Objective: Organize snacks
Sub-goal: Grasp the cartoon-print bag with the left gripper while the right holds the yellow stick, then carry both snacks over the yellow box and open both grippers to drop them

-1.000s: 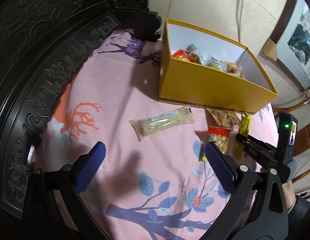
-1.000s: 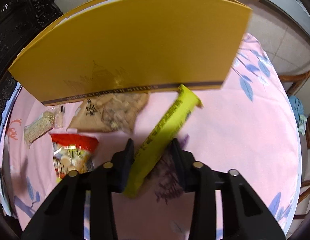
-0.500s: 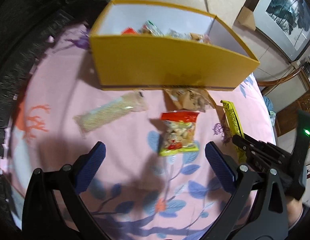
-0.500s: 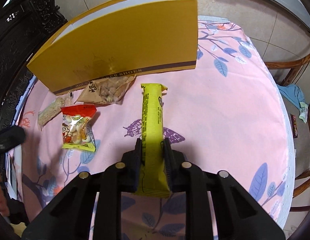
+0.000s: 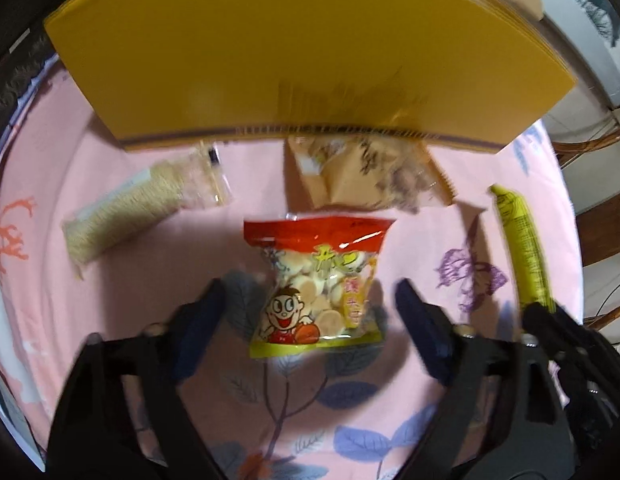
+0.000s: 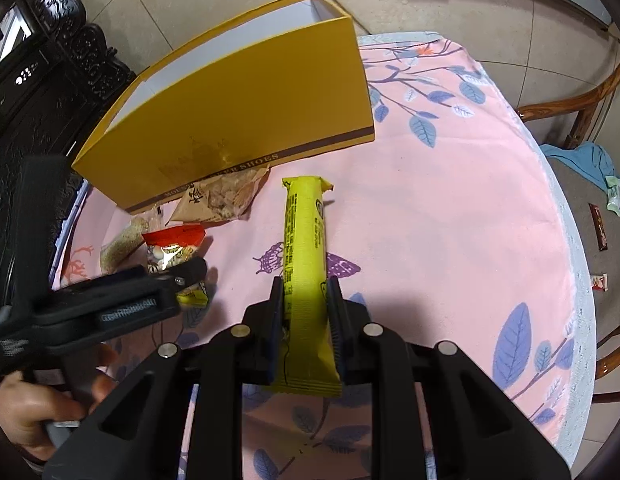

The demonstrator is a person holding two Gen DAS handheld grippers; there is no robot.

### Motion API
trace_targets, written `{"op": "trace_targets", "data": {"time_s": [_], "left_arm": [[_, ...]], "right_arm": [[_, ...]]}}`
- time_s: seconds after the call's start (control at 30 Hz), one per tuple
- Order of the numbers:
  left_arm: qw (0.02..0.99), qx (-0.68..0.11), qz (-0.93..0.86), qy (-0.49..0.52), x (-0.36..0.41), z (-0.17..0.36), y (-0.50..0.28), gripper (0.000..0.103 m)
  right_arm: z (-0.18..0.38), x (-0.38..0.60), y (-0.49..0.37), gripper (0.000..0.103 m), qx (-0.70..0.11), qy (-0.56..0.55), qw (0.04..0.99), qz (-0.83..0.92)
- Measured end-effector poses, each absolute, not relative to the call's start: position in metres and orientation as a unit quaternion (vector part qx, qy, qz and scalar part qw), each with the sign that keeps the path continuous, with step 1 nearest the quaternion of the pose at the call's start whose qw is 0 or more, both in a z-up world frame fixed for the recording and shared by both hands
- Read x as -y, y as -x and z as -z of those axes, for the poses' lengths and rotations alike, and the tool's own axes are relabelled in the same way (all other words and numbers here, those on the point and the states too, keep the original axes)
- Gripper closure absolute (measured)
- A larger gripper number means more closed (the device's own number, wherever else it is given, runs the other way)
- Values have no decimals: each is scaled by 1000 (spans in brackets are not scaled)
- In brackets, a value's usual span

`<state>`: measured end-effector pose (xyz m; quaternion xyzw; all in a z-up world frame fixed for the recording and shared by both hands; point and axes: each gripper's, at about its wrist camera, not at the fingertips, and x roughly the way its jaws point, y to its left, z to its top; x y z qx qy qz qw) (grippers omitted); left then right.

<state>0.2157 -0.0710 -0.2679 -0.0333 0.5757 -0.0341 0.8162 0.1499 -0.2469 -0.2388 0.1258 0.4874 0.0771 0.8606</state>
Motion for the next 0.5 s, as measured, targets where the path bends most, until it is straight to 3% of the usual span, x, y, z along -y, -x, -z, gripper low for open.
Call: {"op": "trace_targets", "data": {"time_s": [0.17,0.5], "left_arm": [[825,-563,40,12,73,262,-216,57],[841,-529,89,66,49,222,-188,63]], "right_arm": [[238,248,-151,82,-486,-124,861,-83],[217,244,-147,82,-468,-117,871,-95]]}}
